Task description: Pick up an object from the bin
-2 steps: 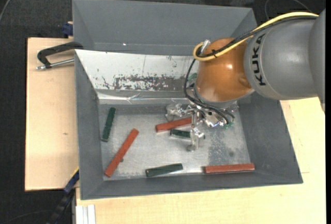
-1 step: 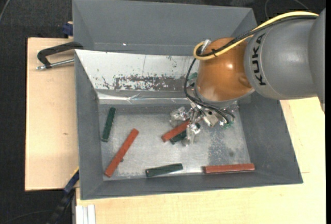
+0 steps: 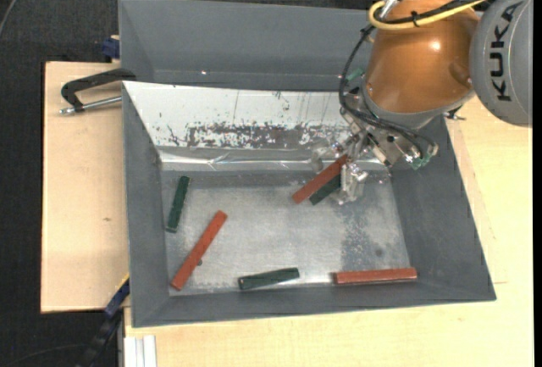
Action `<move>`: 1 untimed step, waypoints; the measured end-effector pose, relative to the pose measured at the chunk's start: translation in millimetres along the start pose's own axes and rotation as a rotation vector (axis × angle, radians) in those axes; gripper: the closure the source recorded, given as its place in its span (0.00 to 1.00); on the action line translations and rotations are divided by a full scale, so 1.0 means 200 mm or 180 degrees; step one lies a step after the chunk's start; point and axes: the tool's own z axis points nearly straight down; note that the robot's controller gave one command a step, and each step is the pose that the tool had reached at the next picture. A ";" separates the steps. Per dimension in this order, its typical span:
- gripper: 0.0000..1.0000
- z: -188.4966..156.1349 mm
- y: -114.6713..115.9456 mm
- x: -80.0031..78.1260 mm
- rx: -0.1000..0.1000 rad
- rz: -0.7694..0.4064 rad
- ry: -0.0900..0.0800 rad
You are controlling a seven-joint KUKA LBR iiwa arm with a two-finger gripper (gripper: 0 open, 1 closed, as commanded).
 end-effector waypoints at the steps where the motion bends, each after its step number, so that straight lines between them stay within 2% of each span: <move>1: 1.00 -0.36 -0.03 0.03 -0.0007 -0.1209 0.0006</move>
Offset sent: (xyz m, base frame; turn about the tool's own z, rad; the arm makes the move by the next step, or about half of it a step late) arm -0.0048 -0.0097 0.0690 -0.3818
